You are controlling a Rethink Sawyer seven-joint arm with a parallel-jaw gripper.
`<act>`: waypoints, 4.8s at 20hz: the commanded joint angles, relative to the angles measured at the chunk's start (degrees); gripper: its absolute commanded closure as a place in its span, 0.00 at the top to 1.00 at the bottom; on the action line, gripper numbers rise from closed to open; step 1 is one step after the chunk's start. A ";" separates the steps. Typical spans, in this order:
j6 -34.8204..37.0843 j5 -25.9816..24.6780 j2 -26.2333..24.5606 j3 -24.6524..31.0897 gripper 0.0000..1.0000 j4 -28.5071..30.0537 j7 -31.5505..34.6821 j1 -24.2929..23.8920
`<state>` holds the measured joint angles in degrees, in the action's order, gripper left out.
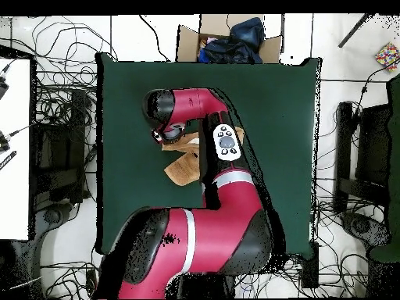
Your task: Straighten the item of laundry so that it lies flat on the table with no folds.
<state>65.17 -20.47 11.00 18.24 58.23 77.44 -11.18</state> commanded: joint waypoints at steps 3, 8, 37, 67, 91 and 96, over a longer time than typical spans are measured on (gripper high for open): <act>8.84 -0.16 -4.34 -0.98 1.00 -0.96 2.41 1.40; 10.21 -0.23 -4.68 -1.00 0.00 -1.94 2.49 1.55; 14.83 3.74 21.76 4.62 0.00 11.58 -11.30 -10.80; 30.92 5.22 32.73 15.60 0.00 -1.27 -37.13 -27.99; 29.74 3.73 29.41 17.31 0.00 -9.90 -41.31 -28.39; 34.17 1.73 27.34 18.98 0.00 -18.71 -42.79 -27.60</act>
<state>92.18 -15.88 41.10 31.69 48.24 47.45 -40.32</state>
